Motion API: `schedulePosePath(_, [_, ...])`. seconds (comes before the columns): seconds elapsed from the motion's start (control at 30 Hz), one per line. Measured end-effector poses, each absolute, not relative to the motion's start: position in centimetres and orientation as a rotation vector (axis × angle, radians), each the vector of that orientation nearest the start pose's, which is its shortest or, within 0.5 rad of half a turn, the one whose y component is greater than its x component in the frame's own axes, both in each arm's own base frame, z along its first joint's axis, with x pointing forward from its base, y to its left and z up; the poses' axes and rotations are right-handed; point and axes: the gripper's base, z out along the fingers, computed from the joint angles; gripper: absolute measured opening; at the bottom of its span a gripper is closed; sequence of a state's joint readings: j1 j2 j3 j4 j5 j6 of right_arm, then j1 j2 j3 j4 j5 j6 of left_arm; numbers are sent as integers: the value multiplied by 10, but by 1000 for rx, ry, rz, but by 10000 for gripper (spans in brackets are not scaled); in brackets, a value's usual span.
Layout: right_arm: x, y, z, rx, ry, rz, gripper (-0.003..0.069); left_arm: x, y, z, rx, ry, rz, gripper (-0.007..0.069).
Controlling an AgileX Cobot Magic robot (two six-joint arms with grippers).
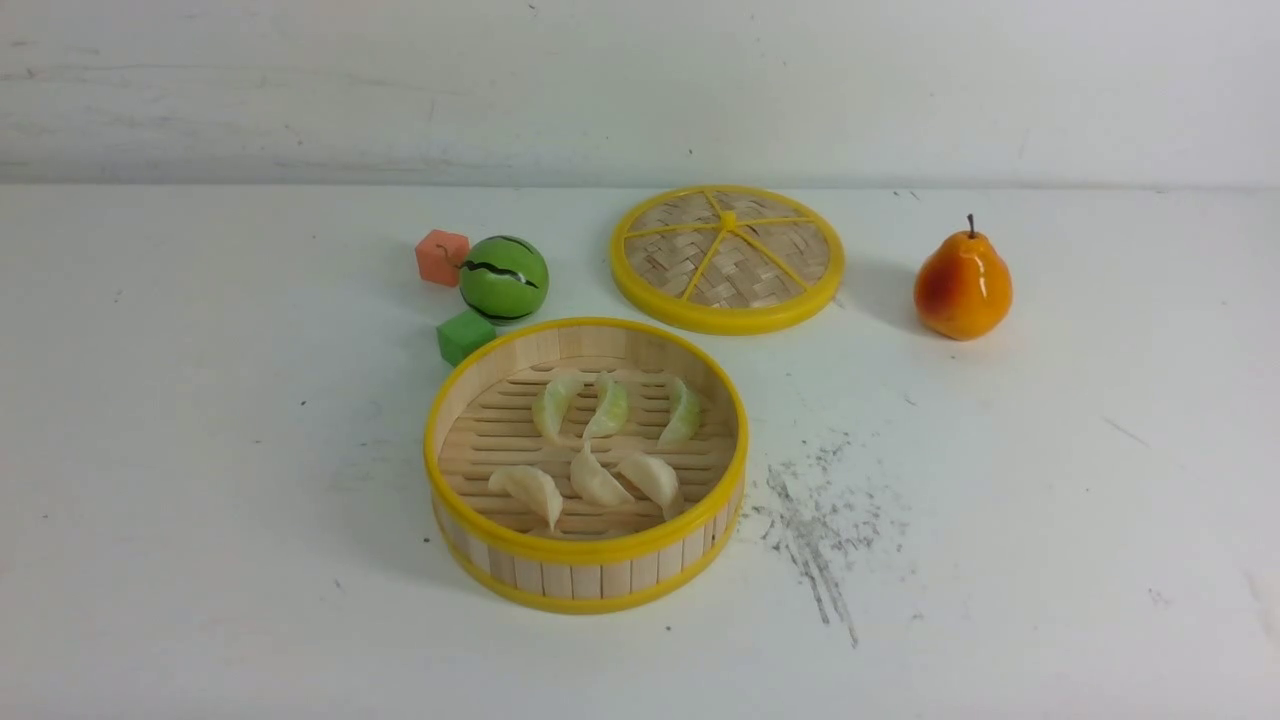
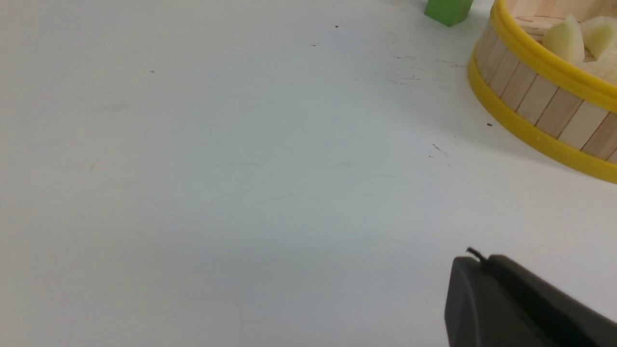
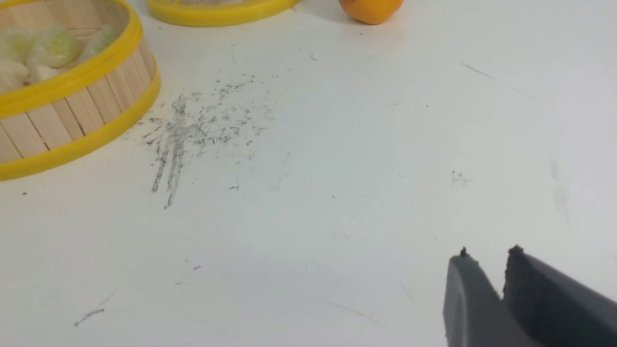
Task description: Put the dumplings into the steamer on the white table.
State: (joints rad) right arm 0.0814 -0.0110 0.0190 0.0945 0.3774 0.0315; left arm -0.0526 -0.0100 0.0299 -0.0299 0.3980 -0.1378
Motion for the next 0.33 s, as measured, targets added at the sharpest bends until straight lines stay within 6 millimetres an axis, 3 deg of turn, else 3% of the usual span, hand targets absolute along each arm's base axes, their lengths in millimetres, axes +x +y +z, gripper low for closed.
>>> schedulePosePath(0.33, [52, 7, 174, 11, 1871, 171, 133, 52, -4, 168, -99, 1902, -159, 4])
